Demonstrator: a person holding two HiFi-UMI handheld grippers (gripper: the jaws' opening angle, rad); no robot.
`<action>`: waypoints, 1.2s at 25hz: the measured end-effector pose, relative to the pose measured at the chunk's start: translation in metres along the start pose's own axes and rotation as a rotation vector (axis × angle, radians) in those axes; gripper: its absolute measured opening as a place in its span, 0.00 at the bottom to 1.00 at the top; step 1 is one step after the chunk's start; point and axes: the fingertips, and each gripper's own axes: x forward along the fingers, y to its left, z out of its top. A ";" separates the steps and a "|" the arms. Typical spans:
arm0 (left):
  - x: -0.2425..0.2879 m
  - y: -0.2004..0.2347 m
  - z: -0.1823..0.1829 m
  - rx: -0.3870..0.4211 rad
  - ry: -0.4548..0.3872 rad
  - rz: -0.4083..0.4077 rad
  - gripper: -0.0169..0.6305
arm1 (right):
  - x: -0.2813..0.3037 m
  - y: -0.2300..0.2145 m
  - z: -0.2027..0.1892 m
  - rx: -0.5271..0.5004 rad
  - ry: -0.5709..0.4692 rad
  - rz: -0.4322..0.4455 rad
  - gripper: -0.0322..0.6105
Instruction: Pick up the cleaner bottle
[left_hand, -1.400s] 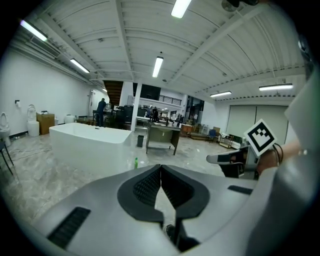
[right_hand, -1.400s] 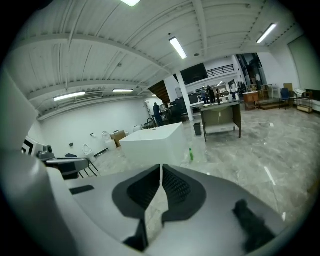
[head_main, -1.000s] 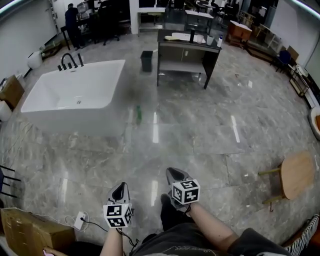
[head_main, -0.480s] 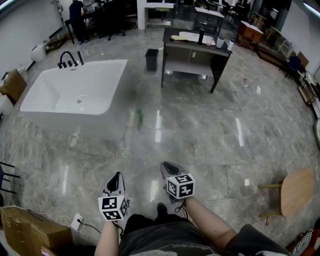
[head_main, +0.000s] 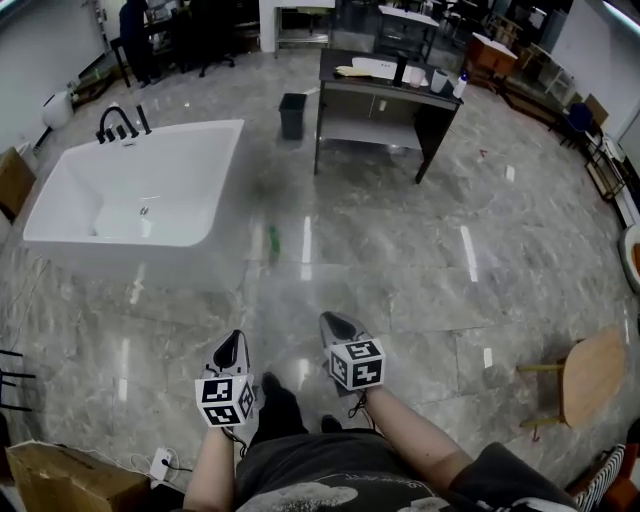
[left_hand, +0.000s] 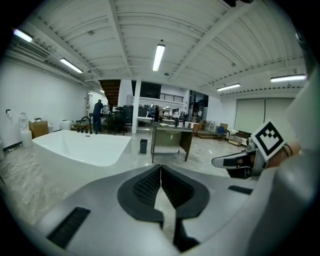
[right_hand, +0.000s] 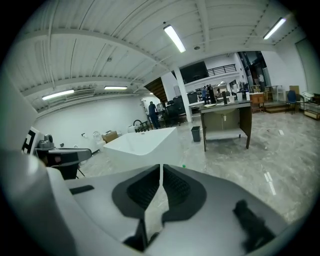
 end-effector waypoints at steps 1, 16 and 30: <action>0.012 0.009 0.003 0.005 0.003 -0.011 0.05 | 0.012 -0.001 0.004 0.002 0.002 -0.011 0.10; 0.170 0.154 0.039 0.101 0.071 -0.052 0.05 | 0.168 -0.040 0.050 0.070 0.048 -0.277 0.10; 0.339 0.193 -0.033 0.019 0.166 -0.019 0.05 | 0.375 -0.114 -0.003 0.027 0.147 -0.253 0.10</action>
